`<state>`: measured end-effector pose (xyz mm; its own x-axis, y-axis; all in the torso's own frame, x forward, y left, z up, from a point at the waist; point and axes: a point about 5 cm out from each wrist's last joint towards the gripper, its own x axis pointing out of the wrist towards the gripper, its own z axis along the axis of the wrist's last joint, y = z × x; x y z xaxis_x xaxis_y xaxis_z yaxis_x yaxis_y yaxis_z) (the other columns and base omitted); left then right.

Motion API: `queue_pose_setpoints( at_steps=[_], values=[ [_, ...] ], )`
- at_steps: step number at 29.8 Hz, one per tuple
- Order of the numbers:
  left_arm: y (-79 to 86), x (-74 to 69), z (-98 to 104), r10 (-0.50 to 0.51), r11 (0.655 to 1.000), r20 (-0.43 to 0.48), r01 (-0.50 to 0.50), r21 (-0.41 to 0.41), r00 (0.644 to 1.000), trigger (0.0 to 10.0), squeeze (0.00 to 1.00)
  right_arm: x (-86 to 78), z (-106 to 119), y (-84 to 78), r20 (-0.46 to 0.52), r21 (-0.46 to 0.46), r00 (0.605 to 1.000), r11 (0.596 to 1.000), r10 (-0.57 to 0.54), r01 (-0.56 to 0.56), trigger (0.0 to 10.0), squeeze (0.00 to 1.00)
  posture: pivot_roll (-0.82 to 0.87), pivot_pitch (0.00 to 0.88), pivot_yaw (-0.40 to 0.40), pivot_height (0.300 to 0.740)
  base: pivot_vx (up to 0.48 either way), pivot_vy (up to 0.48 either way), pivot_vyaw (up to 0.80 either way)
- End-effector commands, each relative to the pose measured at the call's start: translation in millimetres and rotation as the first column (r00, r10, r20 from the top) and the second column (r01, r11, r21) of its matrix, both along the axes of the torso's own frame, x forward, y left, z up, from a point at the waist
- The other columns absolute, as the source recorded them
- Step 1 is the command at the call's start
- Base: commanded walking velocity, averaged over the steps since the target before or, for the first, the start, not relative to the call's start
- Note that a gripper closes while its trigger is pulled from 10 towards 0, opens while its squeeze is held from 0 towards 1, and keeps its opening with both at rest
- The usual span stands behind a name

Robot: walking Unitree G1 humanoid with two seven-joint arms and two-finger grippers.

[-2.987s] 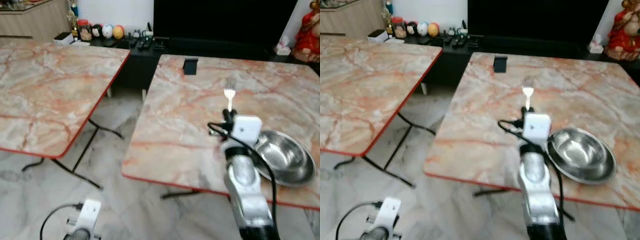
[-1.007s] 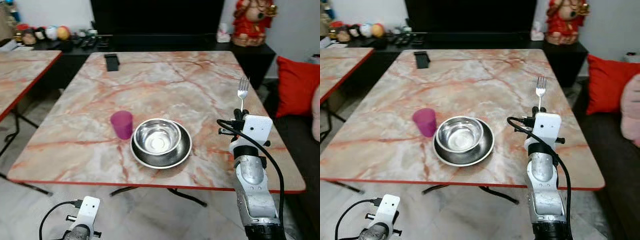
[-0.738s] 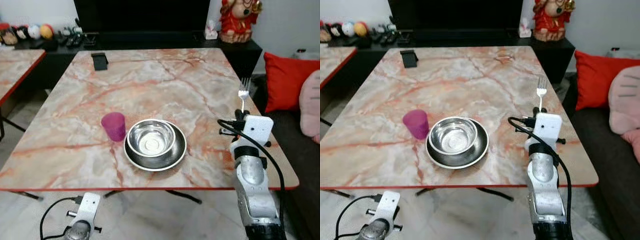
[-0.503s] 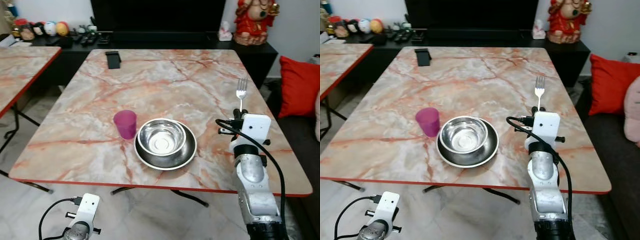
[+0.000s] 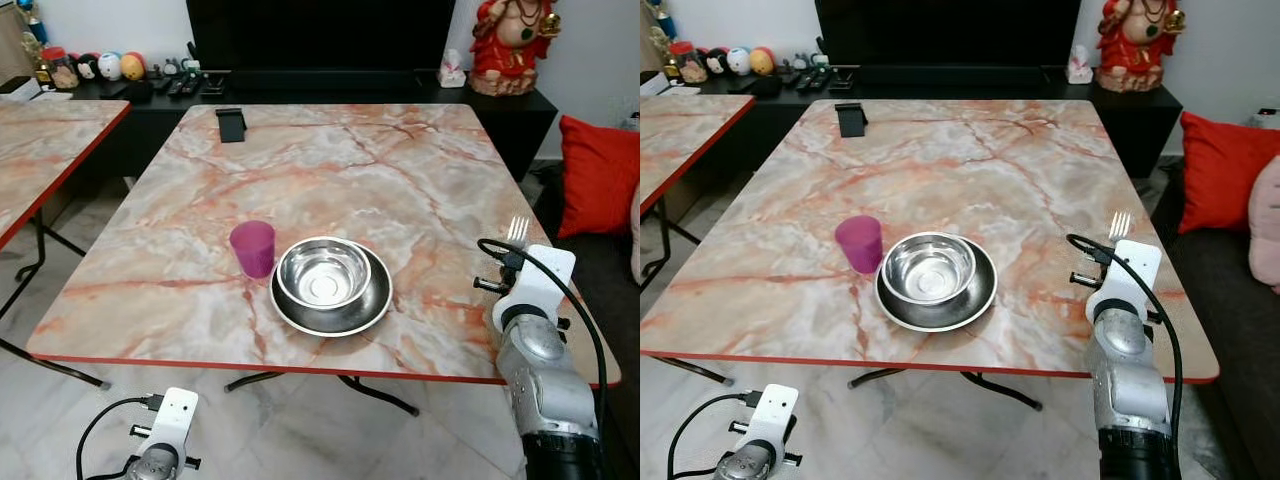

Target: Setting the table

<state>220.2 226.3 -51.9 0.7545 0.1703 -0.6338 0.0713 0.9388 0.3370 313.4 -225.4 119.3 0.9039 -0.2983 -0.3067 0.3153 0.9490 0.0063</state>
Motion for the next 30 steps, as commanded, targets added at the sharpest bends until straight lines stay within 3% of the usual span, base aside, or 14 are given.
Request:
queue_pose_setpoints(
  at_steps=[1,5,13,23,30],
  values=[
    [2.8,-1.2,0.0,0.009,1.000,-0.001,-0.009,-0.001,1.000,10.0,0.00,4.6,1.8,2.3,-0.031,0.018,0.999,0.999,0.042,-0.041,10.0,0.00,0.00,0.000,0.035,0.740,0.000,0.000,0.00],
    [2.2,0.0,0.7,0.006,1.000,0.004,-0.006,-0.001,1.000,10.0,0.00,7.7,2.3,9.8,-0.082,0.081,0.991,0.991,0.110,-0.103,10.0,0.00,0.00,0.000,0.034,0.740,0.000,0.000,0.00],
    [2.1,2.1,2.2,0.000,1.000,0.012,0.000,-0.001,1.000,10.0,0.00,14.6,-2.1,24.4,-0.184,0.089,0.970,0.985,0.160,-0.146,10.0,0.00,0.00,0.000,0.032,0.740,0.000,0.000,0.00],
    [2.6,5.7,4.8,0.000,1.000,0.025,0.000,0.001,1.000,10.0,0.00,19.2,-0.6,67.1,-0.218,0.165,0.947,0.966,0.234,-0.201,10.0,0.00,0.00,0.000,0.034,0.740,0.000,0.000,0.00],
    [2.1,4.5,4.0,0.004,1.000,0.025,-0.004,-0.001,1.000,10.0,0.00,14.1,-4.6,72.0,-0.235,0.169,0.945,0.967,0.230,-0.193,10.0,0.00,0.00,0.000,0.034,0.740,0.000,0.000,0.00]
  ],
)
